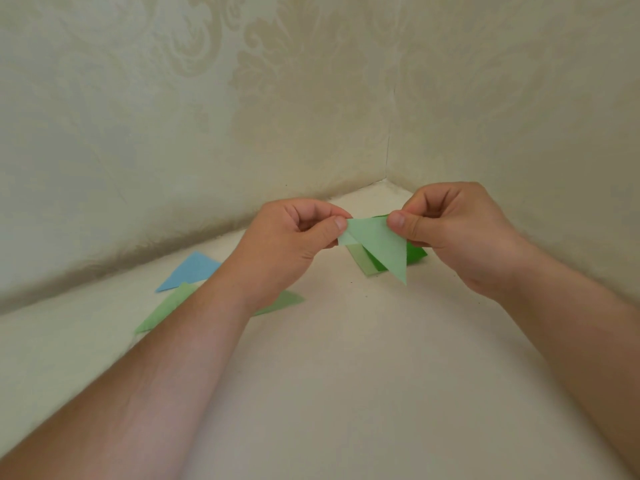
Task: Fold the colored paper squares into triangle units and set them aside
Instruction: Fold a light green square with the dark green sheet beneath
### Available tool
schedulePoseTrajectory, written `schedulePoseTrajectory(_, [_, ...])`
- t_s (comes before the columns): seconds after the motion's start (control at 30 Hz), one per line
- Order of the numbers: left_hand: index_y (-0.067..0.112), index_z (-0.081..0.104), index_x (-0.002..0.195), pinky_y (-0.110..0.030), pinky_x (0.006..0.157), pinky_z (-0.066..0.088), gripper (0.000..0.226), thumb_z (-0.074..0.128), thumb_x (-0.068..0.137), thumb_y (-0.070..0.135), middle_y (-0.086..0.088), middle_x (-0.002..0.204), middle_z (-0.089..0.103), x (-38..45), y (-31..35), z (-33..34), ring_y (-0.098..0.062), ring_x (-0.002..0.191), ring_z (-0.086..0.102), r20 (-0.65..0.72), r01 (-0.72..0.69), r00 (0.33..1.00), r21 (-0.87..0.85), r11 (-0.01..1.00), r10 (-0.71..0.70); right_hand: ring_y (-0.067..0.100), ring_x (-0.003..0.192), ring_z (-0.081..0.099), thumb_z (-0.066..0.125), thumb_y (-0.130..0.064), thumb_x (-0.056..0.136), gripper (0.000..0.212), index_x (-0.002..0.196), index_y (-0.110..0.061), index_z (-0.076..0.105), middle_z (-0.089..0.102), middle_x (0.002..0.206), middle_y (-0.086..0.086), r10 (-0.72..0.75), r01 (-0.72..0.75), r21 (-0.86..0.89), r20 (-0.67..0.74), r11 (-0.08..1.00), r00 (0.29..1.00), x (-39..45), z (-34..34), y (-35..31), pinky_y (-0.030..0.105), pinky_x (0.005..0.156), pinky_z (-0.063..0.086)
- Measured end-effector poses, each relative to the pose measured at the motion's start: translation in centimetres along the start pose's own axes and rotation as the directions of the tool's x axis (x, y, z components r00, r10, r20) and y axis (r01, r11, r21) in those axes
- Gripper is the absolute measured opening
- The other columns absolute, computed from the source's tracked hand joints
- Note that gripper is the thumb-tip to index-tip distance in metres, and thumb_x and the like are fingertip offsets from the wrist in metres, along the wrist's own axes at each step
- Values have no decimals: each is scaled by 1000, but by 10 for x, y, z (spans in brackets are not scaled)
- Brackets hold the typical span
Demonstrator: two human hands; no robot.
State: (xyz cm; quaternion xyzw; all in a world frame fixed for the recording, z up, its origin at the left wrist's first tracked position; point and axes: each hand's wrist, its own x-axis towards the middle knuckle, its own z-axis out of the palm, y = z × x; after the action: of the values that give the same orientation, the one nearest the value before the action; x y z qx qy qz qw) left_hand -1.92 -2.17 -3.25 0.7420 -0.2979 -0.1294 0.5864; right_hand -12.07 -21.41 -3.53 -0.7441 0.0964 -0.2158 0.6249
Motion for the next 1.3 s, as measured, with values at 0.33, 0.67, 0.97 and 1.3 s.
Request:
schedulePoseTrajectory(0.33, [23,76,81,-64,92,53,13,71,79,35,0,72,62,0,2,-1,-23,76,53,-50,0,999,38,999,2,24,70,54,80,-9,85,28,60,-15,69,64,68,10,16,-16,22,8,1000,1000,1,-2,-1,41,72,38])
schedulePoseTrajectory(0.67, [22,74,76,-70,98,47,10,68,79,30,3,70,63,-1,4,0,-11,71,63,-30,15,999,-33,999,-16,24,75,57,76,-13,87,31,58,-18,70,67,71,7,63,-66,38,59,997,996,0,-1,-4,28,63,46])
schedulePoseTrajectory(0.97, [17,66,75,-51,90,52,11,62,70,25,-4,75,57,2,-2,1,-16,71,60,4,14,1000,-114,993,-13,26,76,54,74,-7,89,23,68,-9,65,62,76,16,45,-48,53,60,997,997,0,0,-1,38,72,44])
schedulePoseTrajectory(1.3, [15,73,82,-10,56,47,14,70,96,13,8,67,69,-1,-2,11,-11,75,68,-28,-9,1000,-59,998,8,22,75,64,71,-8,92,16,76,-8,68,69,81,13,63,-67,47,83,997,995,0,1,-1,28,64,50])
